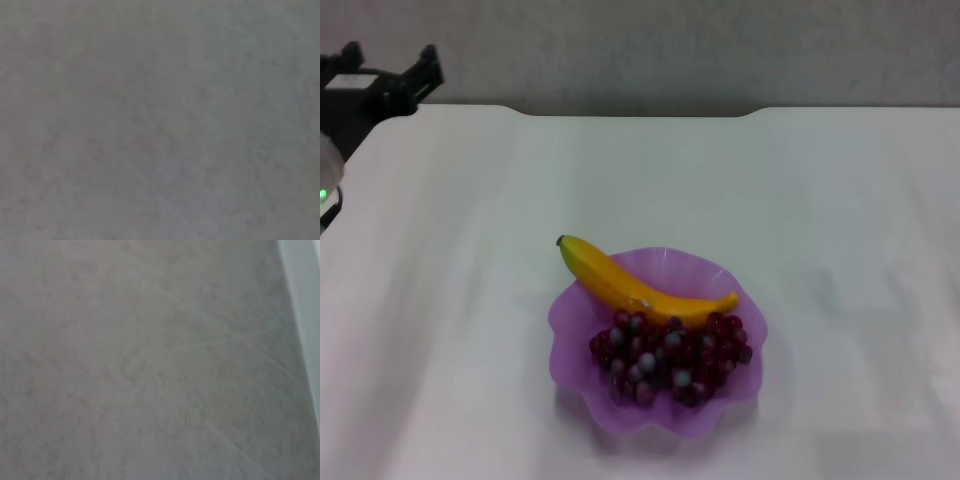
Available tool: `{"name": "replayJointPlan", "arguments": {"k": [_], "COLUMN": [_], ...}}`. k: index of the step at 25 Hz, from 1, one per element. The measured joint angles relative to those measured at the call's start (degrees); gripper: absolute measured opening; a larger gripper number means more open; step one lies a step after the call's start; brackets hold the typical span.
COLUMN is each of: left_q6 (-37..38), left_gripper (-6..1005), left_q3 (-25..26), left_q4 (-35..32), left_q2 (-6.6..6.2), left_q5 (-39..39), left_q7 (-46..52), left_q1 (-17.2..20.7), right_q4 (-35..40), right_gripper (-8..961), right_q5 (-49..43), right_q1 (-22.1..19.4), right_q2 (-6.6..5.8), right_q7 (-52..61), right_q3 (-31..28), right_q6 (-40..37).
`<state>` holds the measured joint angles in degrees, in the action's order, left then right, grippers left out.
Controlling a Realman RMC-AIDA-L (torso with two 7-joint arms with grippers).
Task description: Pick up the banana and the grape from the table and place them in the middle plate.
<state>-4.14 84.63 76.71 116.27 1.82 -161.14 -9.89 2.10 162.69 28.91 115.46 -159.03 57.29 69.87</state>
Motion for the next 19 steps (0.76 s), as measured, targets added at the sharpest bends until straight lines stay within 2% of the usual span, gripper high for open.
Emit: {"name": "replayJointPlan", "arguments": {"k": [4, 10, 19], "left_q6": [-8.1, -19.0, -17.8], "left_gripper": [895, 896, 896], "left_q3": [1.8, 2.9, 4.4], "left_q4": [-8.0, -17.3, -21.1], "left_q2": [-0.04, 0.02, -0.08], "left_q5": [0.5, 0.6, 0.4], "left_q7": [-0.2, -0.8, -0.8], "left_q1": [-1.1, -2.3, -4.2], "right_q4": [-0.6, -1.3, -0.8], "right_gripper": [877, 877, 877], "right_q5": [-0.1, -0.2, -1.2], "right_q1": [0.9, 1.8, 3.5], "right_q2": [0.28, 0.22, 0.02], "right_q7": [-7.6, -8.4, -9.1], "right_q3": [0.4, 0.2, 0.6], "right_q6": [0.4, 0.3, -2.9]}}
